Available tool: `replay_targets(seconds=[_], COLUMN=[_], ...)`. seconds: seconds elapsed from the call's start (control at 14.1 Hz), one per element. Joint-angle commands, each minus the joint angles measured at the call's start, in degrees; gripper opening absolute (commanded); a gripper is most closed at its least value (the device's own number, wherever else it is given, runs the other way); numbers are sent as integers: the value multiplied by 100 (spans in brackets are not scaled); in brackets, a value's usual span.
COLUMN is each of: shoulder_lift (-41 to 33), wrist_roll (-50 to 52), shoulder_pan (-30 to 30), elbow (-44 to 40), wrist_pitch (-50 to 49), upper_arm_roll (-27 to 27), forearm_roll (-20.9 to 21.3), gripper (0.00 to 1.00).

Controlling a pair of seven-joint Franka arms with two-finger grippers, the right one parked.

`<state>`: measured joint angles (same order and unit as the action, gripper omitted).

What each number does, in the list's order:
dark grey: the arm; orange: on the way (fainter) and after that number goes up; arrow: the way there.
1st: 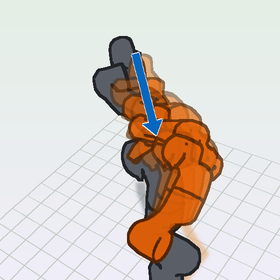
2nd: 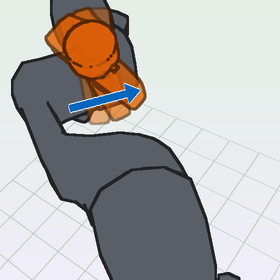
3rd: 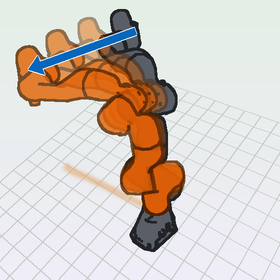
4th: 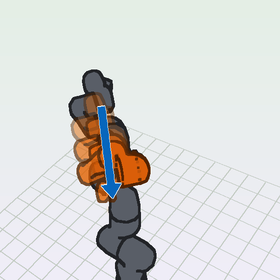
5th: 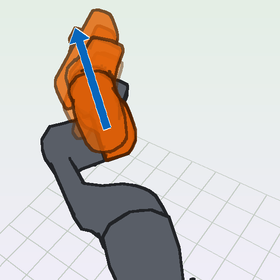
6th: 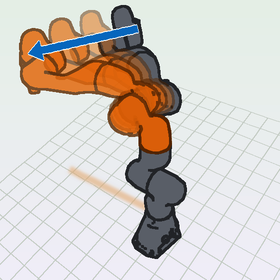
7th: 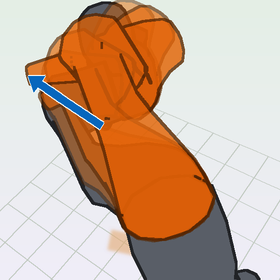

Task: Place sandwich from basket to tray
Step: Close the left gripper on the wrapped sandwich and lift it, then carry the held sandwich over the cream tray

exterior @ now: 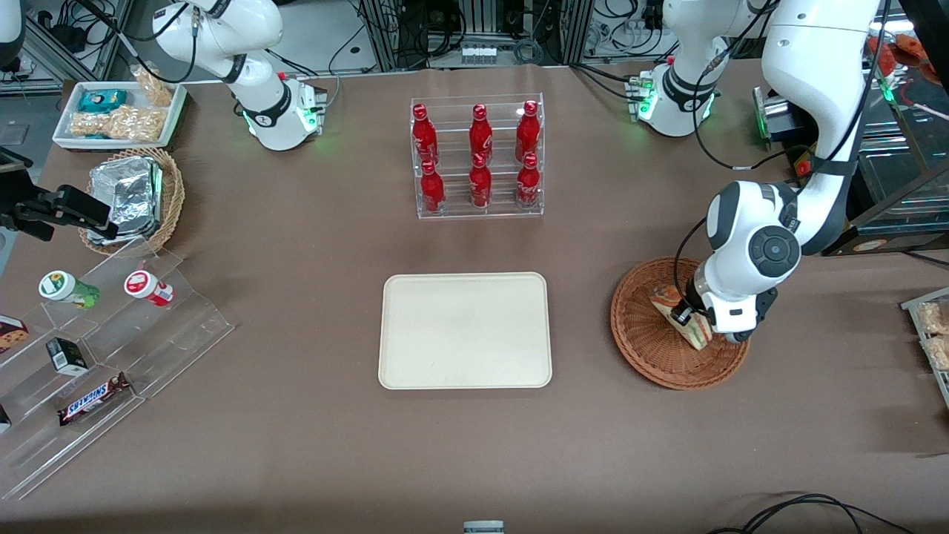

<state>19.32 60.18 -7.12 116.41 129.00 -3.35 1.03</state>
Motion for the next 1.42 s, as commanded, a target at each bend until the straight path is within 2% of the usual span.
replay_targets(seconds=[0.0,0.14,0.35,0.64,0.92,1.13,1.35], shoulder_lift=[-52,-16,132,1150,1732,2127,2663], wrist_roll=[12,81,82,-67,-1444,-1632,-1632], shoulder_pan=[-70,-254,-728,-1440,-2081,-2346,-2715], elbow=[-975,-1575,-1752,-3041,-3852,-4362,-4828], wrist_pitch=[-1494,-2044,-1880,-1764,-1746,-1677,-1133], upper_arm_roll=[-8,-25,-34,-34,-78,-218,-324], forearm_roll=[81,-15,-260,-235,-226,-253,-235], gripper=[8,8,8,8,11,8,8])
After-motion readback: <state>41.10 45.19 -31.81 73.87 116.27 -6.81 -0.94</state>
